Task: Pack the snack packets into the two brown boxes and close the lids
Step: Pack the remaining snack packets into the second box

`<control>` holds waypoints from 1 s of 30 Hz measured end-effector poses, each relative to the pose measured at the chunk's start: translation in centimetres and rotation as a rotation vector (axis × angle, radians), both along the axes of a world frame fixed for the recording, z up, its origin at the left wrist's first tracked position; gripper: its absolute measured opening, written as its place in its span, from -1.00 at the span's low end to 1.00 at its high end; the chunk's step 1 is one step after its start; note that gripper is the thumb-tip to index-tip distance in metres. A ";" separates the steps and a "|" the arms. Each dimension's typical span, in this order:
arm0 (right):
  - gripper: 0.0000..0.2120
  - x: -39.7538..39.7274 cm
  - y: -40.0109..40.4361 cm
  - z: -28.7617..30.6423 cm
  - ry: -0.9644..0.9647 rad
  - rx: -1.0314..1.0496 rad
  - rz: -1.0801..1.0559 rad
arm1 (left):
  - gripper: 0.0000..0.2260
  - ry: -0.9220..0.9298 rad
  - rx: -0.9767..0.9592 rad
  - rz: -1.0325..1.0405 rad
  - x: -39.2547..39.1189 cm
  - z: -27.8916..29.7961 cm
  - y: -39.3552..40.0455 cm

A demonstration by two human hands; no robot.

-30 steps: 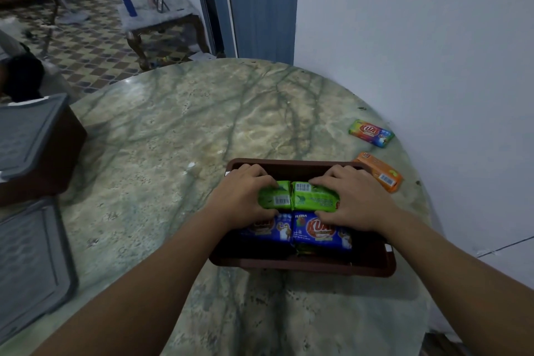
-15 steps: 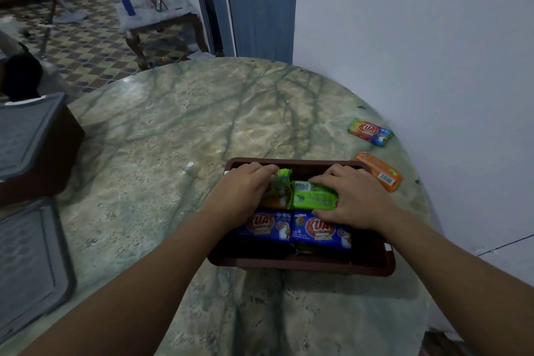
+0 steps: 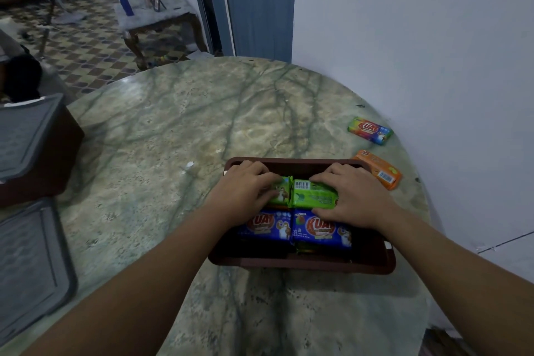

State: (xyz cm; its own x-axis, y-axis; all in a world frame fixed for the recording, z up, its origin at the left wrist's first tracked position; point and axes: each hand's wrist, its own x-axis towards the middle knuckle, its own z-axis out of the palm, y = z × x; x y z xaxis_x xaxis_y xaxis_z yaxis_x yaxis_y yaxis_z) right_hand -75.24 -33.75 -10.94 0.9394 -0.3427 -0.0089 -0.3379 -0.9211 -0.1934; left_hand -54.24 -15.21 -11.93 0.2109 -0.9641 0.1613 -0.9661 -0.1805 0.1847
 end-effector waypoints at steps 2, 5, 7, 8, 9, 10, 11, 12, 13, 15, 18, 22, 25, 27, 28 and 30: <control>-0.32 0.0 0.0 0.1 -0.003 0.012 0.002 | -0.68 0.020 0.007 0.002 0.0 0.0 0.0; -0.39 -0.2 0.2 0.2 -0.018 0.027 0.013 | -0.68 0.034 0.014 0.018 -0.1 0.2 0.0; -0.51 -0.3 0.5 0.1 -0.057 0.032 0.021 | -0.68 0.032 0.013 0.020 -0.2 0.2 0.1; -0.58 -0.2 0.6 0.0 -0.095 0.043 0.016 | -0.68 0.034 0.014 0.023 -0.2 0.3 0.1; -0.64 -0.2 0.7 0.1 -0.135 0.060 0.003 | -0.68 0.035 0.016 0.027 -0.2 0.3 0.0; -0.67 -0.2 0.7 0.1 -0.170 0.077 -0.019 | -0.68 0.035 0.018 0.029 -0.2 0.3 0.0; -0.67 -0.2 0.8 0.2 -0.191 0.096 -0.046 | -0.68 0.035 0.019 0.030 -0.2 0.3 0.1; -0.66 -0.3 0.9 0.3 -0.200 0.123 -0.071 | -0.69 0.033 0.018 0.030 -0.3 0.3 0.1; -0.64 -0.4 1.0 0.4 -0.201 0.158 -0.092 | -0.69 0.032 0.016 0.031 -0.3 0.2 0.1; -0.62 -0.6 1.0 0.3 -0.182 0.209 -0.109 | -0.68 0.034 0.019 0.035 -0.3 0.2 0.1; -0.63 -0.7 0.6 0.1 -0.143 0.212 -0.113 | -0.67 0.039 0.020 0.038 -0.3 0.2 0.0; -0.68 -0.1 0.3 0.3 -0.064 0.148 -0.084 | -0.66 0.034 0.014 0.032 -0.2 0.0 0.1; -0.61 0.2 0.2 0.3 -0.090 0.080 -0.068 | -0.60 0.034 0.009 0.038 -0.2 0.0 0.1; -0.49 0.2 0.1 0.0 -0.052 0.033 -0.048 | -0.56 0.037 0.011 0.044 -0.3 0.0 0.2; -0.42 0.1 0.0 -0.2 -0.027 0.019 -0.042 | -0.55 0.039 0.010 0.043 -0.3 0.0 0.2; -0.32 0.1 -0.1 -0.4 -0.007 0.014 -0.036 | -0.55 0.043 0.004 0.041 -0.4 0.1 0.2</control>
State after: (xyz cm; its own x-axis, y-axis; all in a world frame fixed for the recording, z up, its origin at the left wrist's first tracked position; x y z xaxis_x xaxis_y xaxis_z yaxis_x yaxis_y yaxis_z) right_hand -75.19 -33.87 -11.31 0.9264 -0.3765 -0.0078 -0.3697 -0.9054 -0.2087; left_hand -54.60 -15.05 -11.87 0.2567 -0.9552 0.1472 -0.9491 -0.2204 0.2250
